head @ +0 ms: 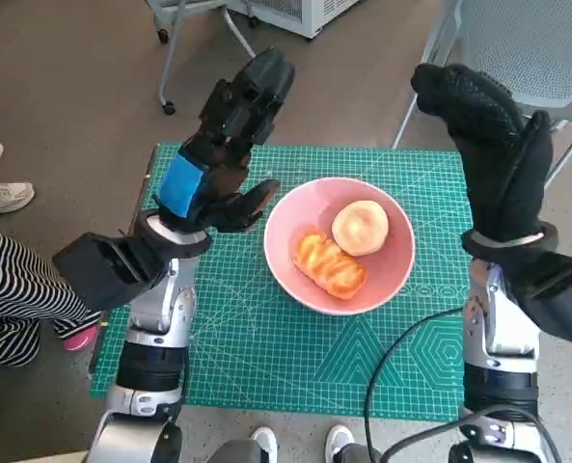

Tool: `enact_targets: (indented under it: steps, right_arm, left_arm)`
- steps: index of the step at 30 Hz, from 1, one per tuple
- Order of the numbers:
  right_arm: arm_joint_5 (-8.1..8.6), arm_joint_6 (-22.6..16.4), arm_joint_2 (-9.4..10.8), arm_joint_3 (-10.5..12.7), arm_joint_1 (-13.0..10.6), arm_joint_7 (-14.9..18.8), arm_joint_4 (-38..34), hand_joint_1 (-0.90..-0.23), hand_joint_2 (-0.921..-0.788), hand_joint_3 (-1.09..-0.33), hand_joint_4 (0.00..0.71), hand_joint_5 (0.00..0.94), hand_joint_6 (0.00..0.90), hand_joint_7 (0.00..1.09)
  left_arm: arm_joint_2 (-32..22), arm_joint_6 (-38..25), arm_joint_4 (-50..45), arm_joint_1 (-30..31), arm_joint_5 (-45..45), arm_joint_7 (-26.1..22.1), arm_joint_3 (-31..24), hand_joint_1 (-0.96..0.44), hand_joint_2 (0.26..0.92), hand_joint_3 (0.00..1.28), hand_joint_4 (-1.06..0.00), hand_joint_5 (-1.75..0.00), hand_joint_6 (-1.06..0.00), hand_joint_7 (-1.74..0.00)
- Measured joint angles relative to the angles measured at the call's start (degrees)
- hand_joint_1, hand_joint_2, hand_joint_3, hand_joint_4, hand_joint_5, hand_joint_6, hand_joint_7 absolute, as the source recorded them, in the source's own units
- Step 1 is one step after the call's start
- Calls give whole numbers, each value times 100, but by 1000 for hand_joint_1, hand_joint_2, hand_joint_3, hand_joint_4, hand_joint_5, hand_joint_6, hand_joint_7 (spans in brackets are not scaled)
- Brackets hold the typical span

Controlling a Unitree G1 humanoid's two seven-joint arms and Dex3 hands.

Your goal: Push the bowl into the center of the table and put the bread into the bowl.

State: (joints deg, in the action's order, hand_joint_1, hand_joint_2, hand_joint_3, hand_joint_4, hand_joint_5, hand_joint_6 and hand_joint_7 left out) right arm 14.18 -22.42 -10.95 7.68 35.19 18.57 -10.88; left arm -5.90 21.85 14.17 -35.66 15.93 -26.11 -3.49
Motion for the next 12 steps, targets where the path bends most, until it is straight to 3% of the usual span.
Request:
enact_targets:
  steps: [12]
  right_arm:
    - [38, -2, 12, 11, 0, 5, -20, -677, -921, -676, 167, 6, 1, 587]
  left_arm:
    - [-35, 1, 1, 4, -3, 2, 4, -659, 921, 428, -53, -12, 1, -389]
